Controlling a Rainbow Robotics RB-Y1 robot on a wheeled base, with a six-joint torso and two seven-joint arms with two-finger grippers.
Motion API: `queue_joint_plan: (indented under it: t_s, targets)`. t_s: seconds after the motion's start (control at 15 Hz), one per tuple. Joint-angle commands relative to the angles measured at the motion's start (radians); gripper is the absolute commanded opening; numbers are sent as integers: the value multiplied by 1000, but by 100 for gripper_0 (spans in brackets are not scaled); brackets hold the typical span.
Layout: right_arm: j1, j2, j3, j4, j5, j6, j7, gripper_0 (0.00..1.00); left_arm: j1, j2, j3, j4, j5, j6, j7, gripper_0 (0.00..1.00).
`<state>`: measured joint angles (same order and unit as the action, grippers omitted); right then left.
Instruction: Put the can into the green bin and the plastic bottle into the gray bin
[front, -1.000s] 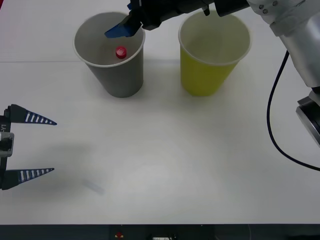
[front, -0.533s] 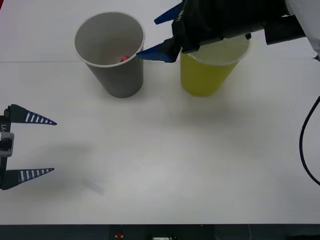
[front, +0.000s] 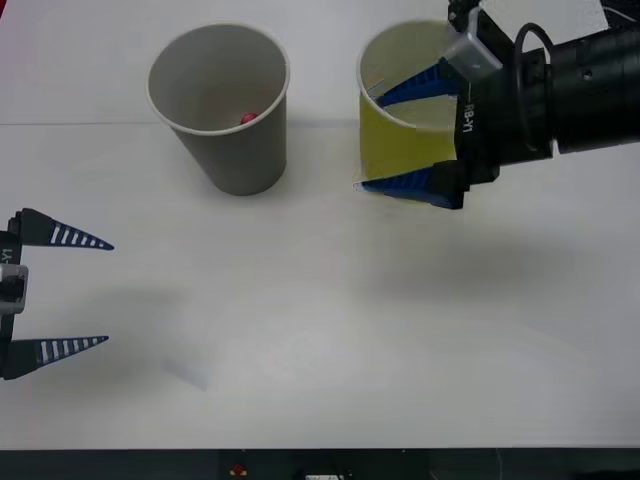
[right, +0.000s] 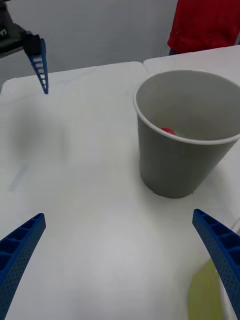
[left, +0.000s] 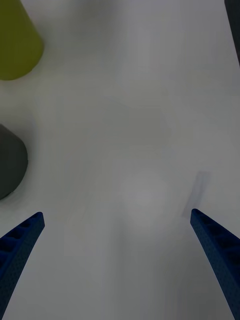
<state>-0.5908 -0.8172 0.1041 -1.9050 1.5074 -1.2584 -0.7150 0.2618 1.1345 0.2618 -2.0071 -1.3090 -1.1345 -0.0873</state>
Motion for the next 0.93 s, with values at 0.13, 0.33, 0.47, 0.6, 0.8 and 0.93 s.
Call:
queue_joint_plan:
  t_s: [0.13, 0.33, 0.47, 0.6, 0.8, 0.93]
  targets:
    - [111, -2, -156, 0, -53, -161, 140, 100, 0, 0, 0, 0, 0, 0, 0, 100]
    - [187, -2, -253, 0, -75, -251, 213, 100, 0, 0, 0, 0, 0, 0, 0, 100]
    - [241, -2, -314, 0, -81, -309, 267, 100, 0, 0, 0, 0, 0, 0, 0, 100]
    - [299, -2, -356, 0, -95, -312, 319, 100, 0, 0, 0, 0, 0, 0, 0, 100]
    - [379, -5, -392, 0, -113, -312, 394, 100, 0, 0, 0, 0, 0, 0, 0, 100]
    - [434, -5, -417, -5, -122, -312, 442, 100, 0, 0, 0, 0, 0, 0, 0, 100]
